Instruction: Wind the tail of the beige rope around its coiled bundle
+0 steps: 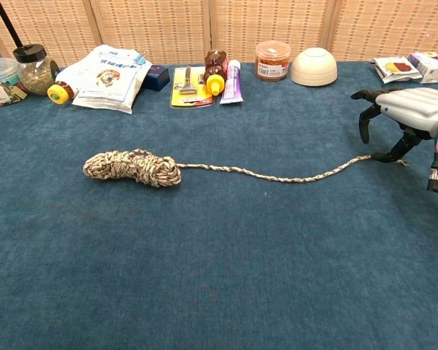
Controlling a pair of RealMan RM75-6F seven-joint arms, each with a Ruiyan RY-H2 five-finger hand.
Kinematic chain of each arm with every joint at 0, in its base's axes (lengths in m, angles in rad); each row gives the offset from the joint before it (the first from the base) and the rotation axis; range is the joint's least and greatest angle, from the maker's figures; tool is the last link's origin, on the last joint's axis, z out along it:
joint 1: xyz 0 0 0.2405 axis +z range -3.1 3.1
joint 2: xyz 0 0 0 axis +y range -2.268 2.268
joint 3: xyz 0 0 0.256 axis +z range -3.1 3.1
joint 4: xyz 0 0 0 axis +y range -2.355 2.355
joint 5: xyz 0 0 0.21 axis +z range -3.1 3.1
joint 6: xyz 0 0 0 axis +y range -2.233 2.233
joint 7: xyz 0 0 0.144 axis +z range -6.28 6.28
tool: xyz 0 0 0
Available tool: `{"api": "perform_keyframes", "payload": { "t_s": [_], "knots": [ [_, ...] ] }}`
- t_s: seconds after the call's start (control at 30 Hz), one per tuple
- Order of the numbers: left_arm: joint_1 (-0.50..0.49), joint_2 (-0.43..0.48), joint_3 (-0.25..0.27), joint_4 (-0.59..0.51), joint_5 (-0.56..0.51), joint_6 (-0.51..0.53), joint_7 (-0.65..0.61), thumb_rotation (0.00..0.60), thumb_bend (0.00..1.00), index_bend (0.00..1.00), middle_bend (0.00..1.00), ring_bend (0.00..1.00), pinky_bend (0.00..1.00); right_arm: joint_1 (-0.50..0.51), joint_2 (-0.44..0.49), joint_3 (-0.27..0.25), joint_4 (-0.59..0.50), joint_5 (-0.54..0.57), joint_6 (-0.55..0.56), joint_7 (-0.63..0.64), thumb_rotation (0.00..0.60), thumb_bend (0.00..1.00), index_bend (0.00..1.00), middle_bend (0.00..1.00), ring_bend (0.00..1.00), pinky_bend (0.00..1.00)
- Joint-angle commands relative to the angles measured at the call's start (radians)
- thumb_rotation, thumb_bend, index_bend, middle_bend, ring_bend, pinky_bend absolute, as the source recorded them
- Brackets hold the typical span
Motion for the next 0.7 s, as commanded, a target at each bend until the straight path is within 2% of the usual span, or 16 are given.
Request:
{"api": "perform_keyframes", "payload": {
  "t_s": [0.03, 0.7],
  "knots": [
    [0.0, 0.0, 0.0, 0.001, -0.001, -0.002, 0.001, 0.6, 0.08, 0.0, 0.0, 0.0, 0.0, 0.0, -0.004, -0.003, 0.005, 0.0, -0.001, 0.004, 0.6, 0.34, 0.49, 0.0, 0.0, 0.0],
    [-0.001, -0.005, -0.001, 0.002, -0.003, -0.017, 0.011, 0.6, 0.08, 0.0, 0.0, 0.0, 0.0, 0.014, -0.038, -0.014, 0.073, 0.011, -0.027, 0.028, 0.6, 0.38, 0.49, 0.0, 0.0, 0.0]
  ]
}}
